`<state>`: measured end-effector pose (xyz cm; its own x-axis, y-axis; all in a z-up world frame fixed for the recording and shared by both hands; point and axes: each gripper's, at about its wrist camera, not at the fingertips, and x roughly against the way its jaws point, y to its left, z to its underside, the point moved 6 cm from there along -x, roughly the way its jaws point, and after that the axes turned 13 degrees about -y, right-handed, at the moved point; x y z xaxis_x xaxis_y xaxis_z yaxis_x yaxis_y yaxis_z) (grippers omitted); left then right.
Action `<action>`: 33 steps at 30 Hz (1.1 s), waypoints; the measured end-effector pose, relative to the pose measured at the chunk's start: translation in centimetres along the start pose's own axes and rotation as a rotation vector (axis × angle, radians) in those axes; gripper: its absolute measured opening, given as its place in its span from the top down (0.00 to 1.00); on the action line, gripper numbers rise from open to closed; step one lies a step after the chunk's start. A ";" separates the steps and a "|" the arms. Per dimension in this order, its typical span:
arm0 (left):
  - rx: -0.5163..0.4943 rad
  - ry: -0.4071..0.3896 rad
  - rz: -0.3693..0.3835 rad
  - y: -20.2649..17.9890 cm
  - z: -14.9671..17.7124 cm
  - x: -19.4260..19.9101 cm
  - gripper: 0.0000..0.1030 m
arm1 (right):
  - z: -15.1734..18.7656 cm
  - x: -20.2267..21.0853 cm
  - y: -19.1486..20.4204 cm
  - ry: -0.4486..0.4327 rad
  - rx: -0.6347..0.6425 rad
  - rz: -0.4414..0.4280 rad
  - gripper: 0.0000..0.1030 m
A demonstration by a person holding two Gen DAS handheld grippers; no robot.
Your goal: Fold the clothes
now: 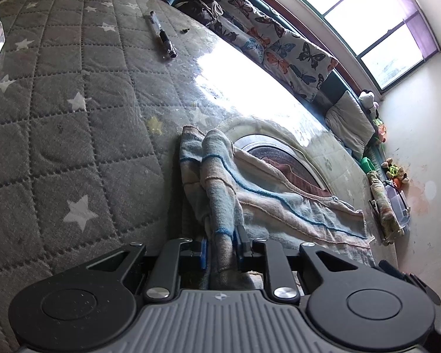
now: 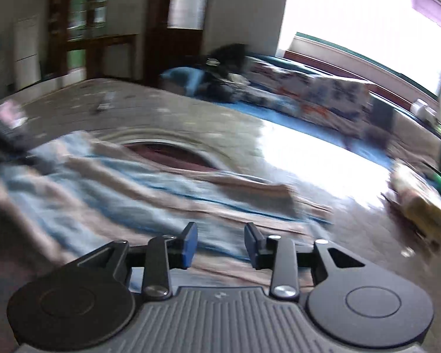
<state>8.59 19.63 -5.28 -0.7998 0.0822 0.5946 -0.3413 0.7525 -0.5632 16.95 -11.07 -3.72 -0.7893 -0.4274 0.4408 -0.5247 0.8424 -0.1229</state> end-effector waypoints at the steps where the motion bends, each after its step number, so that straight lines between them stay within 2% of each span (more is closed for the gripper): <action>1: -0.002 0.001 -0.001 0.0 0.0 0.0 0.81 | 0.3 -0.3 -1.1 0.007 -0.020 0.025 0.66; 4: -0.010 0.003 -0.004 0.0 -0.1 0.0 0.81 | 1.2 -1.0 -4.2 0.025 -0.070 0.088 0.66; 8: -0.029 0.005 -0.006 -0.1 -0.2 -0.1 0.81 | 2.2 -1.8 -7.2 0.041 -0.152 0.127 0.65; 10: -0.047 0.005 -0.009 -0.3 -0.2 -0.1 0.81 | 2.8 -2.2 -8.2 0.051 -0.203 0.132 0.65; 12: -0.059 0.006 -0.010 -0.4 -0.2 -0.2 0.81 | 3.4 -2.7 -9.1 0.063 -0.258 0.134 0.59; 17: -0.087 0.008 -0.013 -0.6 -0.2 -0.3 0.81 | 4.2 -3.5 -9.5 0.067 -0.346 0.109 0.58; 19: -0.108 0.002 -0.017 -0.9 -0.2 -0.3 0.81 | 4.1 -3.5 -9.2 0.066 -0.345 0.099 0.66; 20: -0.119 -0.001 -0.020 -1.0 -0.2 -0.4 0.82 | 4.0 -3.4 -8.9 0.065 -0.348 0.086 0.75; 24: -0.172 -0.025 -0.041 -1.6 -0.1 -0.4 0.86 | 3.5 -2.9 -8.1 0.059 -0.334 0.085 0.88; 29: -0.230 -0.063 -0.059 -3.0 -0.5 0.0 0.89 | 2.5 -1.4 -7.6 0.030 -0.326 0.096 0.90; 33: -0.265 -0.083 -0.034 -4.9 -1.0 0.5 0.90 | 1.0 0.5 -7.8 -0.007 -0.323 0.096 0.90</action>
<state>10.39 16.67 -1.64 -0.8317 0.0085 0.5551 -0.2363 0.8994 -0.3677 20.33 -18.14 -3.49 -0.8331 -0.3422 0.4344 -0.3203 0.9390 0.1254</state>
